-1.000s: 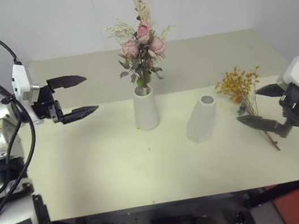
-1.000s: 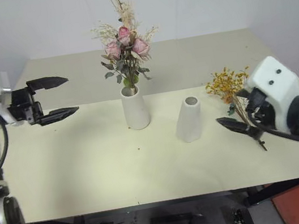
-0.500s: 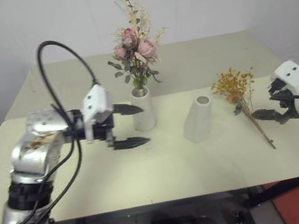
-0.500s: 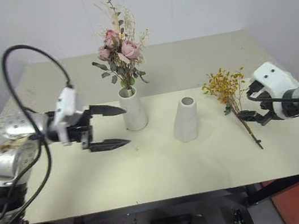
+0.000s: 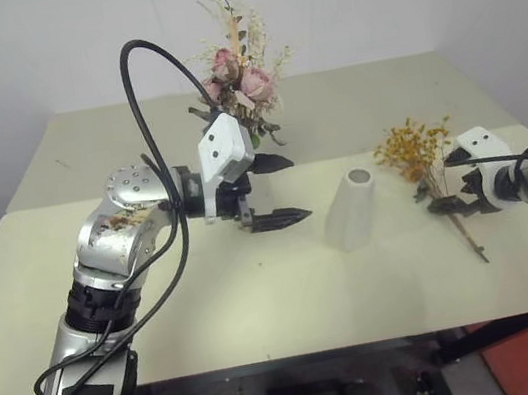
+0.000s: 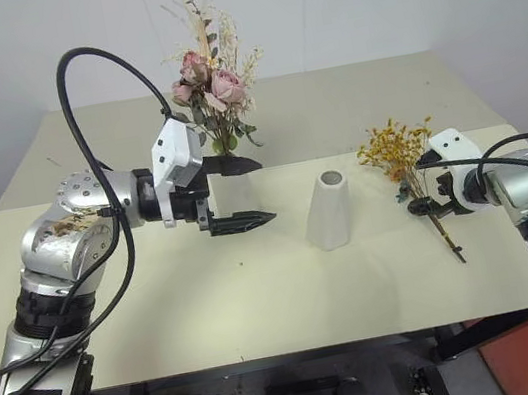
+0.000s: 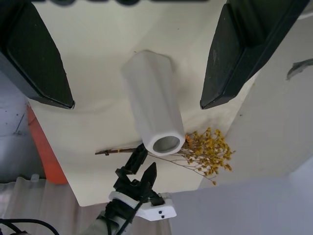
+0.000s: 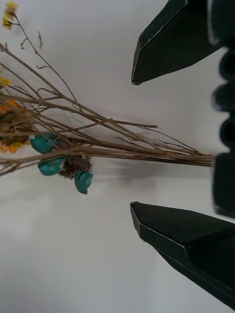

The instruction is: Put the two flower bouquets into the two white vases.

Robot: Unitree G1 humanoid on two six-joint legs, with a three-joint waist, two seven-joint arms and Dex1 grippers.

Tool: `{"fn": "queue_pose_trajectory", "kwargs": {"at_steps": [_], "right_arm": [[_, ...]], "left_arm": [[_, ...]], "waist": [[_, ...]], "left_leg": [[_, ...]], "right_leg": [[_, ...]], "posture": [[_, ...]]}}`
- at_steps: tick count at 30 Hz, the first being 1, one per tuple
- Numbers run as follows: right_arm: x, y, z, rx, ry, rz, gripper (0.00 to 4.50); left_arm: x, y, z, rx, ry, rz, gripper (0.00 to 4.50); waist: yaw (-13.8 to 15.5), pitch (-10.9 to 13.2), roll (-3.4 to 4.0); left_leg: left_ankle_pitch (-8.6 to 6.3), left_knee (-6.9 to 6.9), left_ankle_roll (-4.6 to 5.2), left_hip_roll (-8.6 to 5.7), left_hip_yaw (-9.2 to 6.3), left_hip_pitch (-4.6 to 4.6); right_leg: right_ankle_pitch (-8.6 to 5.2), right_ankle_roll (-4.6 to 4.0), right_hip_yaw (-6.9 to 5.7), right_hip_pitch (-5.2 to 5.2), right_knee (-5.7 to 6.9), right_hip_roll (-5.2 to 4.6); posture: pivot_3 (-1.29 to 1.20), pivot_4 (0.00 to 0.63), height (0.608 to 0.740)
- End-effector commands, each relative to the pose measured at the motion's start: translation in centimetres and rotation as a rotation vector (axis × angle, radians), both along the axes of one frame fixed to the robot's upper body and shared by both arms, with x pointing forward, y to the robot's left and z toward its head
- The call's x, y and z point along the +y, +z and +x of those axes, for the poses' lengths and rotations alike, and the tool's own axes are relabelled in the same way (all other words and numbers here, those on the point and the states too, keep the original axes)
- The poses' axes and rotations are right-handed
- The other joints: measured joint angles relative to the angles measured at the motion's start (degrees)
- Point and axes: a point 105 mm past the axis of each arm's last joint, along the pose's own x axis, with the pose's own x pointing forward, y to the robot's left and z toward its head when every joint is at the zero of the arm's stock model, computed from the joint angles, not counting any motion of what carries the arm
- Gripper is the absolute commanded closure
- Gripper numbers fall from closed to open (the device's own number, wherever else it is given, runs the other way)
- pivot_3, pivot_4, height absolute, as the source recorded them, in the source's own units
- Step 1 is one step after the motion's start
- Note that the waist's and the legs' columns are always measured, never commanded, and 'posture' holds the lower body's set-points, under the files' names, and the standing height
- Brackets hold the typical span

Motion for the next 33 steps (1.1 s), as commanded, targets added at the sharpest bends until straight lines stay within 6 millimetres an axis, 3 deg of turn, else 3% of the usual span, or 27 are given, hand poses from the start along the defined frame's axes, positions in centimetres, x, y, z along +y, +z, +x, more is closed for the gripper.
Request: {"fn": "queue_pose_trajectory", "kwargs": {"at_steps": [1, 4, 15, 16, 20, 23, 27, 31, 33], "right_arm": [[-0.6, 1.6, 1.1, -0.06, -0.01, 0.002, 0.0], [-0.7, 1.2, 1.5, -0.034, -0.016, -0.018, 0.55], [-1.1, 0.5, 1.9, 0.014, -0.033, -0.042, 4.25], [-1.0, 0.5, 2.0, 0.015, -0.03, -0.042, 4.45], [-1.0, 1.4, 2.2, -0.02, -0.049, -0.042, 4.45], [-1.1, 4.2, 2.3, -0.135, -0.067, -0.044, 4.45], [0.0, 10.3, 1.2, -0.458, -0.011, -0.095, 4.45], [2.4, 17.0, -2.0, -0.939, 0.0, -0.013, 4.45], [3.7, 19.5, -4.1, -1.125, 0.001, 0.131, 4.45]], "left_arm": [[-0.7, 0.9, -0.2, -0.035, -0.027, -0.004, 0.02], [-1.2, 1.0, -0.1, -0.029, -0.023, -0.02, 0.0], [-0.7, 0.8, 0.0, -0.043, 0.006, -0.018, 0.0], [-0.6, 0.7, 0.1, -0.044, 0.008, -0.017, 0.0], [-0.5, 0.7, 0.2, -0.054, 0.012, -0.01, 0.0], [-0.4, 1.1, 0.5, -0.07, 0.023, -0.017, 0.0], [-0.1, 1.8, 0.9, -0.092, 0.041, -0.034, 0.0], [0.0, 2.7, 0.8, -0.078, 0.032, -0.071, 0.0], [0.0, 2.6, 0.6, -0.073, 0.023, -0.068, 0.0]], "waist": [[0.02, 0.0, 0.01], [0.01, 0.0, 0.01], [-0.15, 0.0, 0.02], [-0.18, 0.0, 0.02], [-0.29, 0.0, 0.02], [-0.29, 0.05, 0.13], [0.05, 0.03, 0.19], [0.15, 0.03, 0.19], [0.16, 0.03, 0.19]], "left_leg": [[0.0, 0.0, 0.0, 0.0, -0.01, 0.0], [0.0, 0.0, 0.0, -0.01, -0.01, -0.03], [0.01, -0.01, -0.01, -0.02, -0.03, -0.01], [0.01, -0.02, -0.02, -0.02, -0.03, -0.01], [0.01, -0.02, -0.02, -0.02, -0.03, -0.02], [0.01, -0.02, -0.02, -0.02, -0.03, -0.03], [0.02, -0.04, -0.04, -0.03, -0.05, -0.29], [0.04, -0.01, -0.08, -0.03, -0.03, -0.54], [0.04, 0.02, -0.07, -0.04, -0.05, -0.51]], "right_leg": [[0.0, 0.0, 0.0, 0.0, 0.0, 0.0], [0.0, 0.0, 0.0, 0.0, -0.03, 0.0], [0.0, 0.0, 0.0, 0.0, -0.01, 0.0], [0.0, 0.0, 0.0, 0.0, -0.01, 0.0], [0.0, 0.0, 0.0, 0.0, -0.01, -0.01], [0.0, 0.0, 0.0, -0.01, -0.01, -0.01], [0.0, 0.0, 0.02, -0.36, 0.13, -0.02], [0.01, 0.01, 0.1, -0.64, 0.28, -0.02], [0.02, 0.02, 0.16, -0.63, 0.24, -0.03]], "posture": [[0.0, 0.15, 0.74], [0.0, 0.15, 0.74], [0.0, 0.15, 0.74], [0.0, 0.15, 0.74], [0.0, 0.15, 0.74], [0.0, 0.15, 0.74], [0.0, 0.15, 0.74], [0.0, 0.15, 0.74], [0.0, 0.15, 0.74]]}}
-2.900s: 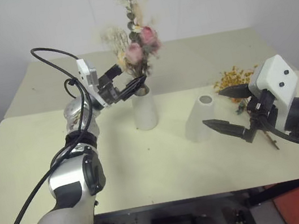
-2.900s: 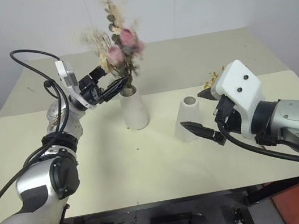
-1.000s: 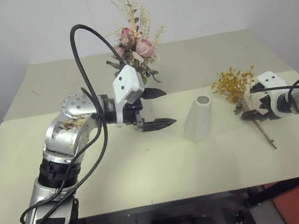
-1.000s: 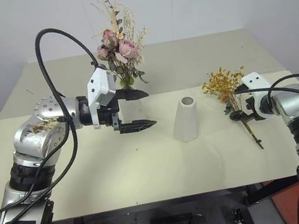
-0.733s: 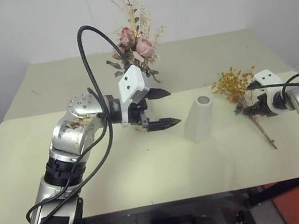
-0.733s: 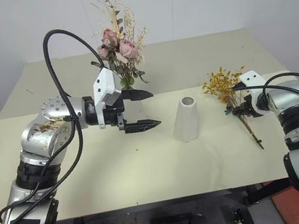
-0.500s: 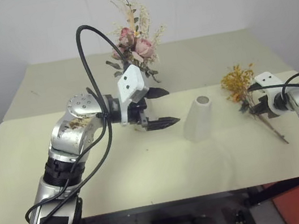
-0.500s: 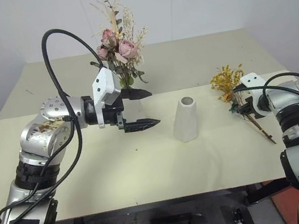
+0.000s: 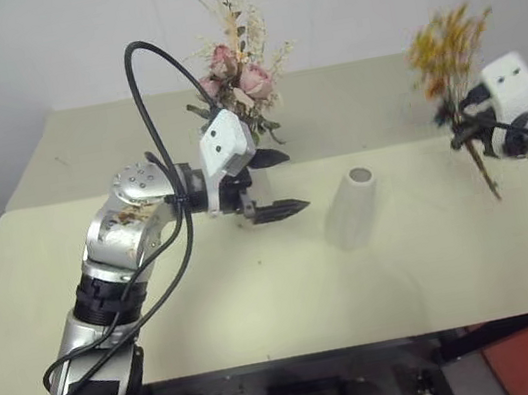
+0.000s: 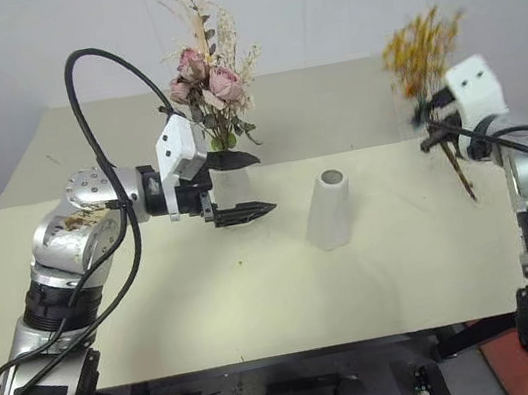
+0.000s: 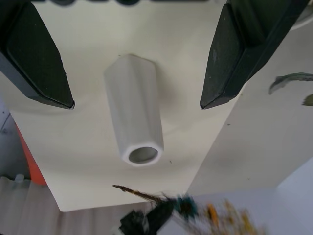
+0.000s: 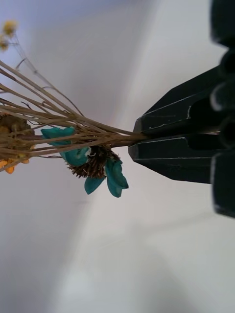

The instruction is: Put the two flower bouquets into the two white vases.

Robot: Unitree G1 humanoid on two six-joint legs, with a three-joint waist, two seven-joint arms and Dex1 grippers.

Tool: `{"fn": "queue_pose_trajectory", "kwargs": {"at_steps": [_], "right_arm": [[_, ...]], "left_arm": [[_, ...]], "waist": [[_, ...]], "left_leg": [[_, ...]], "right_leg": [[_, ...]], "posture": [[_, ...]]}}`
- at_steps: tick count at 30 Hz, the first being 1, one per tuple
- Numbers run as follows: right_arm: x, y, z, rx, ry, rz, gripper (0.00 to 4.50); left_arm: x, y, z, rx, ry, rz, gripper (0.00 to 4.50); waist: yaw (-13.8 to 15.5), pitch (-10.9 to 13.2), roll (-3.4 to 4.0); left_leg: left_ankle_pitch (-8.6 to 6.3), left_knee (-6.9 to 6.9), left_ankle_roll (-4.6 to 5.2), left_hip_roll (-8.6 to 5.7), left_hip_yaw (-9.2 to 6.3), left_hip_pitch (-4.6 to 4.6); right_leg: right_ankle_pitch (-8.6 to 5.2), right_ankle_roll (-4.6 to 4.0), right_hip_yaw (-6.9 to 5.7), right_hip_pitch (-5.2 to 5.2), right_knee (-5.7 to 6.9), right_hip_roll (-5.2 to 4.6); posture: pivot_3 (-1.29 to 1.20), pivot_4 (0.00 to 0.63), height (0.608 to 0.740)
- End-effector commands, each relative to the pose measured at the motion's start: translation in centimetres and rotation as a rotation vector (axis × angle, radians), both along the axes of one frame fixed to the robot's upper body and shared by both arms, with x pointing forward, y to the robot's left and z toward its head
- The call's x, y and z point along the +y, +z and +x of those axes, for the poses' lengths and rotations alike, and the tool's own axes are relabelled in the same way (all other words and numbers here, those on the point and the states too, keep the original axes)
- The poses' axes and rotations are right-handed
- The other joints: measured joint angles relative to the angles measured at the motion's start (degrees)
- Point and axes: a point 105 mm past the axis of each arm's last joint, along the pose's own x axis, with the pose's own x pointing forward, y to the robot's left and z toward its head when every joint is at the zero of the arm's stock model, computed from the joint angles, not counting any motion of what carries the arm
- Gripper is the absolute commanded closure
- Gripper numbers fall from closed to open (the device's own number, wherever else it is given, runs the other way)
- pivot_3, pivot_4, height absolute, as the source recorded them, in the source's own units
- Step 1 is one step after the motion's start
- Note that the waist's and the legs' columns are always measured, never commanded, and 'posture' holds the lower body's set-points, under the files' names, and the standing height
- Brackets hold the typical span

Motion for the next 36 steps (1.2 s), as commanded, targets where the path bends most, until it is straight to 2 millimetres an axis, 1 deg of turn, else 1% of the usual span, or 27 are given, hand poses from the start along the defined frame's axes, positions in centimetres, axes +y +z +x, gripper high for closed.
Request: {"fn": "queue_pose_trajectory", "kwargs": {"at_steps": [1, 3, 5, 7, 9, 10, 14, 19, 24, 32, 36], "right_arm": [[1.3, 6.6, -4.3, -0.388, 0.053, 0.158, 4.45], [2.7, 7.8, -6.3, -0.5, 0.16, 0.274, 4.45], [3.9, 8.1, -7.8, -0.553, 0.27, 0.339, 4.45], [4.6, 8.2, -8.3, -0.567, 0.312, 0.394, 4.45], [5.0, 8.6, -8.7, -0.598, 0.352, 0.488, 4.45], [5.4, 8.5, -8.7, -0.598, 0.377, 0.523, 4.45], [7.0, 7.0, -8.3, -0.542, 0.417, 0.555, 4.45], [9.1, 5.4, -8.2, -0.487, 0.488, 0.539, 4.45], [9.9, 4.7, -7.8, -0.453, 0.515, 0.537, 4.45], [10.8, 4.4, -7.6, -0.438, 0.544, 0.544, 4.45], [11.3, 3.8, -7.4, -0.407, 0.562, 0.553, 4.45]], "left_arm": [[0.1, 1.7, -0.6, -0.049, -0.025, -0.03, 0.0], [0.0, 1.4, -0.6, -0.057, -0.024, -0.011, 0.0], [-0.1, 1.4, -0.6, -0.054, -0.027, -0.012, 0.0], [-0.2, 1.6, -0.7, -0.051, -0.033, -0.024, 0.0], [-0.3, 1.8, -0.6, -0.045, -0.032, -0.037, 0.0], [-0.3, 1.8, -0.5, -0.043, -0.029, -0.038, 0.0], [-0.4, 1.6, -0.4, -0.034, -0.019, -0.043, 0.0], [-0.4, 1.4, -0.2, -0.035, -0.002, -0.038, 0.0], [-0.3, 1.2, -0.3, -0.03, 0.009, -0.034, 0.0], [0.2, 1.3, -0.2, -0.037, 0.038, -0.027, 0.0], [0.4, 1.2, -0.2, -0.04, 0.044, -0.022, 0.0]], "waist": [[0.01, 0.0, 0.01], [0.08, -0.01, 0.02], [0.08, -0.02, 0.03], [0.08, -0.02, 0.03], [0.06, -0.02, 0.03], [0.05, -0.02, 0.04], [-0.05, -0.03, 0.06], [-0.14, -0.04, 0.06], [-0.12, -0.03, 0.07], [-0.19, -0.04, 0.07], [-0.14, -0.04, 0.07]], "left_leg": [[0.0, -0.01, 0.0, 0.0, -0.01, 0.02], [0.0, -0.02, 0.0, 0.0, -0.05, 0.07], [0.0, -0.01, 0.0, 0.0, -0.05, 0.07], [-0.01, -0.02, 0.01, 0.0, -0.07, 0.06], [-0.01, -0.02, 0.02, 0.0, -0.05, 0.07], [-0.01, -0.02, 0.02, 0.0, -0.05, 0.08], [-0.01, -0.05, 0.01, 0.01, -0.02, 0.13], [-0.01, -0.05, 0.02, 0.0, 0.0, 0.13], [-0.01, -0.05, 0.02, 0.0, 0.0, 0.13], [0.0, -0.05, 0.02, 0.0, 0.0, 0.15], [-0.01, -0.05, 0.02, 0.0, 0.0, 0.13]], "right_leg": [[0.0, 0.0, 0.0, 0.02, 0.0, 0.0], [0.0, 0.0, 0.0, 0.03, 0.04, 0.01], [0.02, -0.02, -0.02, 0.05, 0.04, 0.01], [0.02, -0.02, -0.01, 0.06, 0.03, 0.01], [0.03, -0.02, 0.0, 0.07, 0.04, 0.01], [0.03, -0.02, 0.0, 0.07, 0.04, 0.01], [0.03, -0.03, 0.01, 0.06, 0.05, 0.03], [0.03, -0.02, 0.04, 0.06, 0.06, 0.04], [0.03, -0.02, 0.04, 0.06, 0.04, 0.04], [0.03, -0.02, 0.05, 0.05, 0.04, 0.05], [0.03, -0.02, 0.04, 0.06, 0.03, 0.05]], "posture": [[0.0, 0.15, 0.74], [0.0, 0.15, 0.74], [0.0, 0.15, 0.74], [0.0, 0.15, 0.74], [0.0, 0.15, 0.74], [0.0, 0.15, 0.74], [0.0, 0.15, 0.74], [0.0, 0.15, 0.74], [0.0, 0.15, 0.74], [0.0, 0.15, 0.74], [0.0, 0.15, 0.74]]}}
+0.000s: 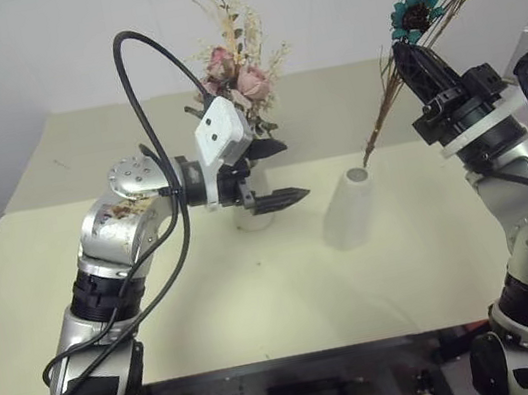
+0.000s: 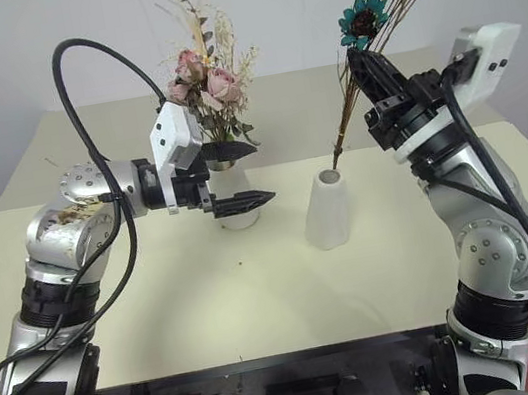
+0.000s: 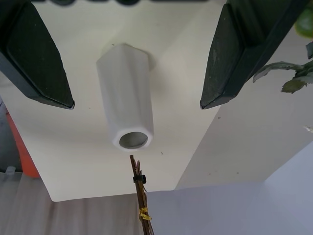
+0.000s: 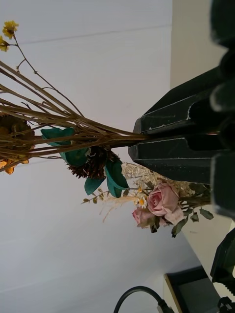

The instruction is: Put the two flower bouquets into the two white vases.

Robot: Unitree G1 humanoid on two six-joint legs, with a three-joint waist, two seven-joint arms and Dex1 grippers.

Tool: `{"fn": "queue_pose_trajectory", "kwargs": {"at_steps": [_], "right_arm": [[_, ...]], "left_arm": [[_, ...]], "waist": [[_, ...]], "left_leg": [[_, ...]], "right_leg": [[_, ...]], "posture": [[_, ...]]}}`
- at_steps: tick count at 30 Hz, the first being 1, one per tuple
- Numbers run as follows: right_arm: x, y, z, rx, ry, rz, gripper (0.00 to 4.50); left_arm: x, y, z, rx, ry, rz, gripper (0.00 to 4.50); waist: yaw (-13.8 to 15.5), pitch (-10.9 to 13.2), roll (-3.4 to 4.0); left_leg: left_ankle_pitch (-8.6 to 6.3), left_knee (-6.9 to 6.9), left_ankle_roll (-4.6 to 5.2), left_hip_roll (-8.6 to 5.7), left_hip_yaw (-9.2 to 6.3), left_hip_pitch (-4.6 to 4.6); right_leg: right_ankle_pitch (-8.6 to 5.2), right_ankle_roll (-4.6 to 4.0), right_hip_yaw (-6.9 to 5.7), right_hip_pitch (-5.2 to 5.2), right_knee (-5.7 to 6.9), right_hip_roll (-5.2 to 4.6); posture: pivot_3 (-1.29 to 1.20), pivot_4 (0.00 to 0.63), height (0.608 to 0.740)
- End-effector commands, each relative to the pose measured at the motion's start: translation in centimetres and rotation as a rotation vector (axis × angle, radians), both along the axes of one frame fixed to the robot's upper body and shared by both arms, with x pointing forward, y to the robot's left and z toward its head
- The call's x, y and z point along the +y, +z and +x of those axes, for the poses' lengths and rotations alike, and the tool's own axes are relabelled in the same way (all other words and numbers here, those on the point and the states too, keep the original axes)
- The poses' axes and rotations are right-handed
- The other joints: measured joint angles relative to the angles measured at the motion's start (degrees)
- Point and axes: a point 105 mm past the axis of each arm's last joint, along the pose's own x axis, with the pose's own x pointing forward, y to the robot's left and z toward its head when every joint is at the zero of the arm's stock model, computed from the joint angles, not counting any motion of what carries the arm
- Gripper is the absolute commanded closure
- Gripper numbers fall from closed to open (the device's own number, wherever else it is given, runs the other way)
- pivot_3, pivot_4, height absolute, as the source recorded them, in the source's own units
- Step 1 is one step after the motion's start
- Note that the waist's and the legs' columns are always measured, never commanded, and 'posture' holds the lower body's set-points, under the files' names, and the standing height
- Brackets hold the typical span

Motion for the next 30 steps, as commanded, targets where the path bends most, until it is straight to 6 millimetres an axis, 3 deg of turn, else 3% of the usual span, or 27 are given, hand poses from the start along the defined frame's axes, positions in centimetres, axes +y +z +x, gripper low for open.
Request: {"fn": "queue_pose_trajectory", "kwargs": {"at_steps": [1, 15, 30], "right_arm": [[0.5, 0.2, -0.5, -0.025, 0.029, -0.005, 4.45], [0.5, -2.5, 0.9, 0.034, 0.042, -0.049, 4.45], [1.7, -5.6, 0.9, 0.013, 0.059, -0.105, 4.45]], "left_arm": [[0.3, 0.8, -0.4, -0.047, 0.005, -0.004, 0.0], [0.8, 0.8, -0.4, -0.074, 0.025, 0.002, 0.0], [0.9, 0.6, -0.2, -0.083, 0.043, -0.008, 0.0]], "waist": [[0.0, 0.0, 0.0], [0.0, 0.0, 0.0], [-0.01, 0.0, 0.0]], "left_leg": [[0.0, 0.0, 0.0, 0.0, 0.0, 0.0], [0.0, 0.0, 0.0, 0.0, 0.02, 0.0], [0.0, -0.01, 0.0, 0.0, 0.02, 0.01]], "right_leg": [[0.0, 0.0, 0.0, 0.0, 0.0, 0.0], [0.0, 0.0, 0.0, 0.0, -0.02, 0.01], [0.0, 0.0, 0.0, 0.0, -0.02, 0.02]], "posture": [[0.0, 0.15, 0.74], [0.0, 0.15, 0.74], [0.0, 0.15, 0.74]]}}
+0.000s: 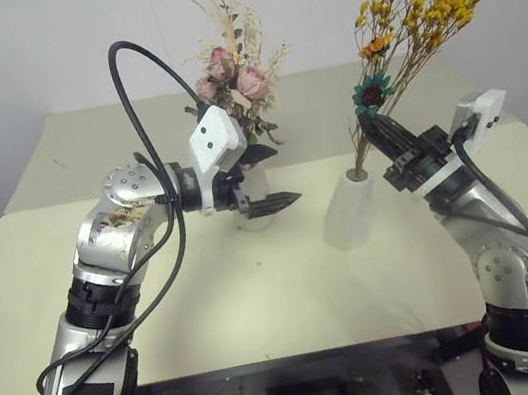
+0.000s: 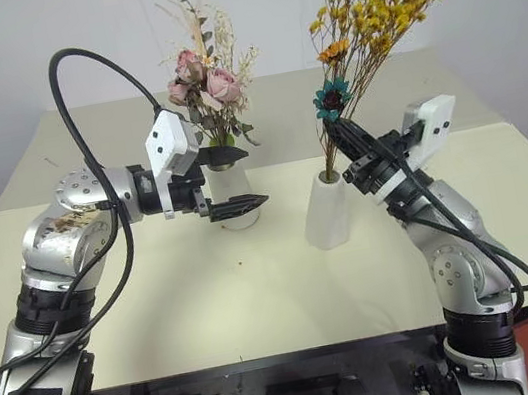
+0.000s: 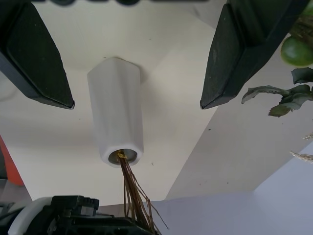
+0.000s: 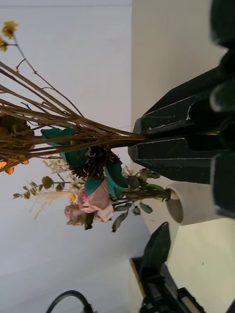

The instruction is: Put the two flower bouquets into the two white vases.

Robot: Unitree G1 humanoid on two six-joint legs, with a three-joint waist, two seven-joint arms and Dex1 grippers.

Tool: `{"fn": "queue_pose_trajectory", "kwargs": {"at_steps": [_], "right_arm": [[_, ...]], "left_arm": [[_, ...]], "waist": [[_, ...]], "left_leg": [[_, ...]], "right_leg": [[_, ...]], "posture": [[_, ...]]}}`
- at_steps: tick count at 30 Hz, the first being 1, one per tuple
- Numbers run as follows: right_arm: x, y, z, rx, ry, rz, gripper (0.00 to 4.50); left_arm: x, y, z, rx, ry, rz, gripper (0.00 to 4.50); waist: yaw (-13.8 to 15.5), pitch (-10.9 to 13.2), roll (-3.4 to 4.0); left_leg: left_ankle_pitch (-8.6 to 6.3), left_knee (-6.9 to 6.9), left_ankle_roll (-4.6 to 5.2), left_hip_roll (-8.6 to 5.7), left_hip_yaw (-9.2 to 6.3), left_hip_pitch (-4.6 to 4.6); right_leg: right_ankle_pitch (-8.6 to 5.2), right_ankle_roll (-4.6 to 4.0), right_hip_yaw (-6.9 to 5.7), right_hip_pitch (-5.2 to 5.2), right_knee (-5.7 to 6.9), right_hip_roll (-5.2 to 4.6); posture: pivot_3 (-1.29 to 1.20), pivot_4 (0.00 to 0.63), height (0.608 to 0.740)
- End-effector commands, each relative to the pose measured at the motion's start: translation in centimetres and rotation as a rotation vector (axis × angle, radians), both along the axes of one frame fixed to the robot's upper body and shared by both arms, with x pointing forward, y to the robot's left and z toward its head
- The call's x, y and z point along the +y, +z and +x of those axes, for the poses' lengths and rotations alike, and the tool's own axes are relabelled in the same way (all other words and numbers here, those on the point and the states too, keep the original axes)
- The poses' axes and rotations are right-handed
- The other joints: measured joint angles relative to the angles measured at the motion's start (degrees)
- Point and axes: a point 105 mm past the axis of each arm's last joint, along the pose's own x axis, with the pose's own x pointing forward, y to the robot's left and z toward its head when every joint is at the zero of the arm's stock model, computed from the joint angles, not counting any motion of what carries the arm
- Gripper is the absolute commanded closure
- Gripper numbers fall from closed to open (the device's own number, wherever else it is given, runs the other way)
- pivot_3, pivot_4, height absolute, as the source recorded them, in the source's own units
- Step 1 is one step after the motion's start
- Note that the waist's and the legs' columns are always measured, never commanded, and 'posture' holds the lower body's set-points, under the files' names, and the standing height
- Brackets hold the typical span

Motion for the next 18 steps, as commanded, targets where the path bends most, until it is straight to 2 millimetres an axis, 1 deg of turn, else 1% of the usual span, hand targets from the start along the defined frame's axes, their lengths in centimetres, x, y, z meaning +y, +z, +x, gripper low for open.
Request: {"fn": "queue_pose_trajectory", "kwargs": {"at_steps": [1, 7, 11, 18], "right_arm": [[0.4, 0.8, -0.8, -0.082, 0.0, -0.02, 4.45], [0.7, 0.8, -0.9, -0.125, -0.032, -0.044, 4.45], [0.7, 0.8, -1.2, -0.142, -0.027, -0.051, 3.39], [0.6, 0.2, -1.9, -0.116, -0.027, -0.076, 0.92]], "left_arm": [[0.0, 1.3, -0.5, -0.071, -0.009, -0.022, 0.0], [-0.1, 1.3, -0.5, -0.08, -0.018, -0.031, 0.0], [-0.2, 1.2, -0.5, -0.078, -0.024, -0.036, 0.0], [-0.2, 1.1, -0.5, -0.08, -0.031, -0.033, 0.0]], "waist": [[-0.03, 0.0, 0.0], [0.0, 0.0, 0.0], [0.0, 0.0, 0.0], [0.01, 0.0, 0.0]], "left_leg": [[0.0, 0.0, 0.0, 0.0, 0.0, 0.0], [0.0, 0.0, 0.0, 0.0, 0.0, 0.01], [0.0, 0.0, 0.0, 0.0, -0.01, 0.01], [0.0, 0.0, 0.0, 0.0, 0.0, 0.01]], "right_leg": [[0.0, 0.0, 0.01, 0.0, -0.01, 0.0], [0.0, 0.0, 0.01, 0.0, 0.0, 0.0], [0.0, 0.0, 0.01, 0.0, 0.0, 0.0], [0.0, 0.0, 0.01, 0.0, 0.01, 0.0]], "posture": [[0.0, 0.15, 0.74], [0.0, 0.15, 0.74], [0.0, 0.15, 0.74], [0.0, 0.15, 0.74]]}}
